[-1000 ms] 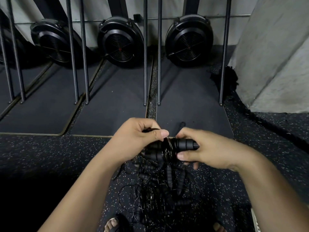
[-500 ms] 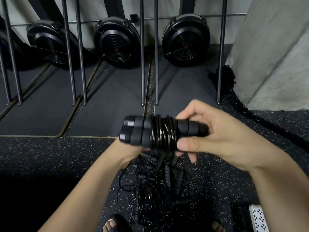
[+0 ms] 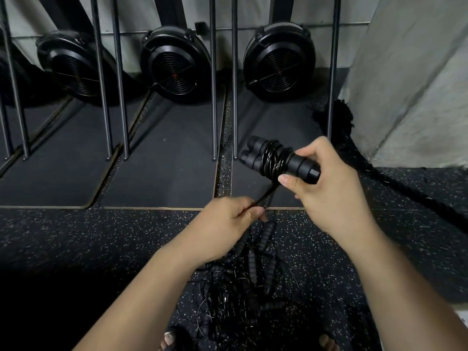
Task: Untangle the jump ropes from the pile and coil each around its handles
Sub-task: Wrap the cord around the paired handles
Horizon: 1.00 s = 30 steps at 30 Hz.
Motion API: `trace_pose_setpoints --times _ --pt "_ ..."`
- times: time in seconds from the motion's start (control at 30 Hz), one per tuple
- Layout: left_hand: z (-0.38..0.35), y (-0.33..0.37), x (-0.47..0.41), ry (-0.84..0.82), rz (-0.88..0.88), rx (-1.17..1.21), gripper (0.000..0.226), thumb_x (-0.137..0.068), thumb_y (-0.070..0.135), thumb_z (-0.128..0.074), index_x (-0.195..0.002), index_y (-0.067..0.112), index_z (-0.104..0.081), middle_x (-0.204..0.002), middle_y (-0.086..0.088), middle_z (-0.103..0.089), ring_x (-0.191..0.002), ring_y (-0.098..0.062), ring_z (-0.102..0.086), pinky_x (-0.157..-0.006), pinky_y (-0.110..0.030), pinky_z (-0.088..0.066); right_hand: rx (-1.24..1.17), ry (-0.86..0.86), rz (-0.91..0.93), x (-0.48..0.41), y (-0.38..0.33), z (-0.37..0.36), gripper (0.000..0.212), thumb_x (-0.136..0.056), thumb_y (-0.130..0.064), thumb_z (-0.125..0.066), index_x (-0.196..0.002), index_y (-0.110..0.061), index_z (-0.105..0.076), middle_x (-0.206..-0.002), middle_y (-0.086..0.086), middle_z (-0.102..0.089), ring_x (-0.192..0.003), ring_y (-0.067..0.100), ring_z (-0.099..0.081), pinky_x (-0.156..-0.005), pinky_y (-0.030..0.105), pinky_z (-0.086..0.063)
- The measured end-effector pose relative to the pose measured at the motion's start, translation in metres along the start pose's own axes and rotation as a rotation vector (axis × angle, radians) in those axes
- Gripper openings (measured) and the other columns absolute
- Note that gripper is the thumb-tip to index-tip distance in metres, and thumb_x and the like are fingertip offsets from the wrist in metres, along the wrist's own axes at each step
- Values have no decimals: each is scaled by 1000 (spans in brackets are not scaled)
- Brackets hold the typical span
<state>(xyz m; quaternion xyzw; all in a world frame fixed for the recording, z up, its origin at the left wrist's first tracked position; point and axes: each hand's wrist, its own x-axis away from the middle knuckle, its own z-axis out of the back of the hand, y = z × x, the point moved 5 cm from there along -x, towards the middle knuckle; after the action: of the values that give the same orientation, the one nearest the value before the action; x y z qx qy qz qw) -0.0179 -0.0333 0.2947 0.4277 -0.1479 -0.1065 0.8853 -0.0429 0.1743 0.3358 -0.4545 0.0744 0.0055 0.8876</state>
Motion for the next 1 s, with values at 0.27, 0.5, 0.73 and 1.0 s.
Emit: trace_pose_setpoints --times 0.27,0.5,0.73,1.0 --pt "32 -4 8 49 -47 -69 19 -101 42 -70 -87 31 -74 -64 5 -63 -56 -21 -57 -53 -35 -48 243 -360 -81 4 9 -30 42 -87 -29 -89 -103 -36 -51 -95 -4 -71 -75 21 -70 -68 40 -58" --pt "41 -7 13 44 -42 142 19 -85 40 -86 -79 23 -78 -60 8 -63 -54 -6 -49 -55 -24 -41 120 -801 -33 23 1 -40 41 -85 -19 -92 -106 -32 -59 -90 0 -75 -68 19 -75 -69 45 -65" --pt "50 -6 14 -24 -112 382 25 -73 31 -97 -77 15 -78 -73 -8 -66 -67 -17 -53 -65 -28 -43 -292 -1050 -44 42 -24 -28 40 -86 -5 -89 -114 -17 -63 -105 6 -70 -77 14 -70 -70 37 -61" --pt "45 -1 7 24 -41 692 21 -90 15 -75 -69 18 -73 -67 1 -68 -57 -5 -61 -63 -21 -50 -706 -910 9 35 -44 -15 38 -87 2 -80 -115 -5 -57 -106 21 -72 -86 38 -75 -61 34 -59"
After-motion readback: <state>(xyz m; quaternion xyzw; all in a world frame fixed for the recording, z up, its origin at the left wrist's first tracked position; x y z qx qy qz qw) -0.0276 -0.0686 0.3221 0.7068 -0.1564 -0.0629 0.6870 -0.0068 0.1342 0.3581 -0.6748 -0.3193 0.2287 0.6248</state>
